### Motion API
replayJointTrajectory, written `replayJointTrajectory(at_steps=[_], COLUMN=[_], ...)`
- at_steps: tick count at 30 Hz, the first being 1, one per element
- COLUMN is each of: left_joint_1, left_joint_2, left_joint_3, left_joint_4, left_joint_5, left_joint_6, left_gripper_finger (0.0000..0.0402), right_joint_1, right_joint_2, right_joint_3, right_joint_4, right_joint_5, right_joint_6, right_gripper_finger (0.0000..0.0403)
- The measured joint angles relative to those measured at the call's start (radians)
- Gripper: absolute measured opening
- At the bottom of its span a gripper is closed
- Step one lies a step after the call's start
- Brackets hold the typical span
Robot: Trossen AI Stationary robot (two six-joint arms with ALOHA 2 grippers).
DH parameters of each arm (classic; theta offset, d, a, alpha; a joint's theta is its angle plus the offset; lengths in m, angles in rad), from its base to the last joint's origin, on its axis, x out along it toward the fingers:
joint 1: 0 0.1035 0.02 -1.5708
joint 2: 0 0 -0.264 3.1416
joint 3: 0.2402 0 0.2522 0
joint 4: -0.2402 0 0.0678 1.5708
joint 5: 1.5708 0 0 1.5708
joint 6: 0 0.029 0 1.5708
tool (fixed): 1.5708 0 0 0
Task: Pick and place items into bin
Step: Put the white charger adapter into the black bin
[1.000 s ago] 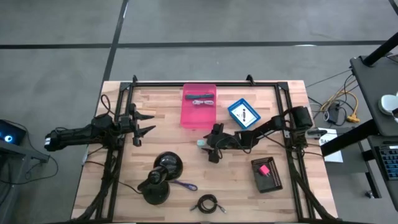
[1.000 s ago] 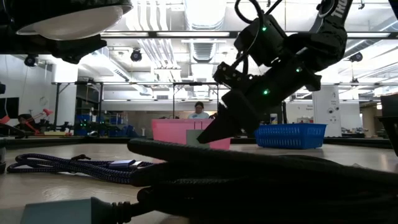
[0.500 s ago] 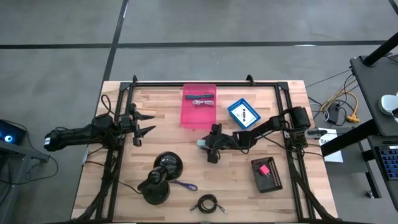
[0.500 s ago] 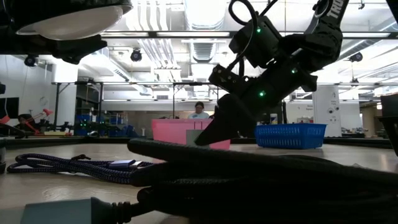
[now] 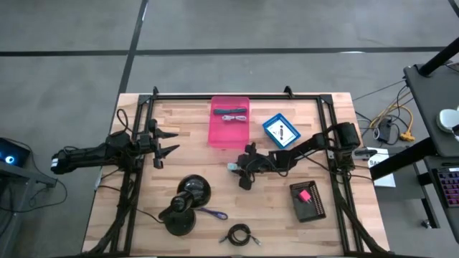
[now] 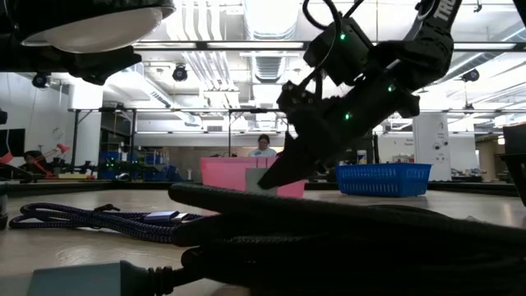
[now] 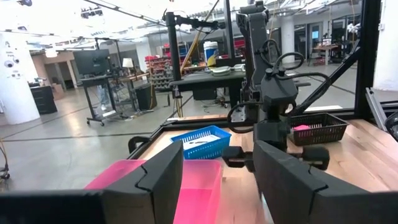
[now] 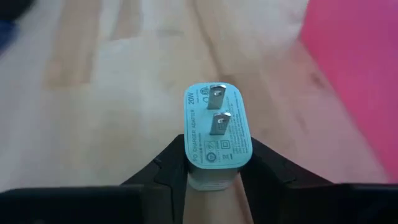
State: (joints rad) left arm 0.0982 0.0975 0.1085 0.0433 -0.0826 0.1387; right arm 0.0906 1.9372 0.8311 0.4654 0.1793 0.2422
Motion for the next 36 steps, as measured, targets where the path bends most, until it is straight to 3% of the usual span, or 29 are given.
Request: replayJointTrajectory(at_steps=[7,20,29,36], left_joint_1=[0.0,0.0,0.0,0.0], left_joint_2=[0.0,0.002,0.005,0.006], left_joint_3=[0.0,-0.002,-0.002,-0.002], left_joint_4=[0.0,0.004,0.001,0.002], left_joint_5=[-0.001,-0.001,0.0,0.0], left_joint_6=[0.0,0.009,0.008,0.008], left_gripper_finger=[0.018,0.018,0.018,0.018], right_joint_1=[0.013,0.157,0.319,0.436], right_joint_2=[-0.104,-0.344,-0.386,-0.385], right_joint_3=[0.006,0.225,0.395,0.401], right_joint_4=[-0.19,-1.038,-1.548,-1.644], right_joint_5=[-0.024,-0.024,-0.032,-0.133], right_joint_6=[0.158,0.533,0.833,1.13], right_gripper_finger=[0.0105,0.0105,0.0105,0.0105])
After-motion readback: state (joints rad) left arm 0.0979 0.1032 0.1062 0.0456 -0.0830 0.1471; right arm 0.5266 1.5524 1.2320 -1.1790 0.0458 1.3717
